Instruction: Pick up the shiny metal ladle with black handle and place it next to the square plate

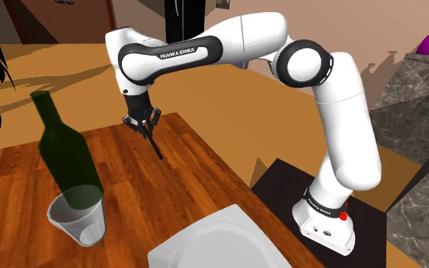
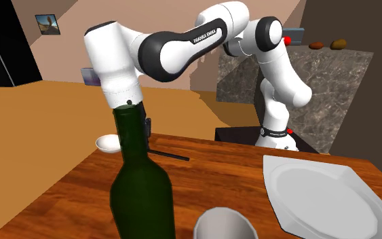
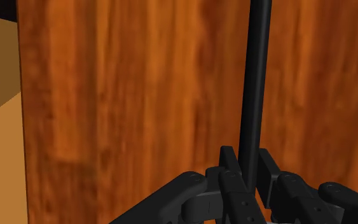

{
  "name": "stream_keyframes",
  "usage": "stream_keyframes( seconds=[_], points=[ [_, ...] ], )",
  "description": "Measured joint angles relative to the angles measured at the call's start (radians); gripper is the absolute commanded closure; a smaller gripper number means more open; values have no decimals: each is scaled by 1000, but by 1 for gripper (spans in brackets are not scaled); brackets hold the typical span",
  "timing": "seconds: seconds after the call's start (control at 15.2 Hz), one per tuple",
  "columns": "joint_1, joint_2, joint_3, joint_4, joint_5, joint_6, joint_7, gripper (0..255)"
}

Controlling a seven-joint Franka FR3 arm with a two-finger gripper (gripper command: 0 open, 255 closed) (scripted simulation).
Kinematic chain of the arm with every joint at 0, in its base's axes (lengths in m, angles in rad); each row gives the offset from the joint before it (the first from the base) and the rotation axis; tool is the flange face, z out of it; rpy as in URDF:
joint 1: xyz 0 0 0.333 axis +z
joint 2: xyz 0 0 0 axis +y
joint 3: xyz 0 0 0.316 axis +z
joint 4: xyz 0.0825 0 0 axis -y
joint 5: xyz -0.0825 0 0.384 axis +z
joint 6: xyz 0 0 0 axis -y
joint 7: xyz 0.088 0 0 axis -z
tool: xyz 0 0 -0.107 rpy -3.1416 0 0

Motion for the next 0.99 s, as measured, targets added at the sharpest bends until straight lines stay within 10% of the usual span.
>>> stream_keyframes(
  seconds=[0.46, 0.99],
  points=[
    [10, -2, 2, 97, 3, -98, -5, 255],
    [13, -231, 55, -251, 68, 26, 82, 255]
  ],
)
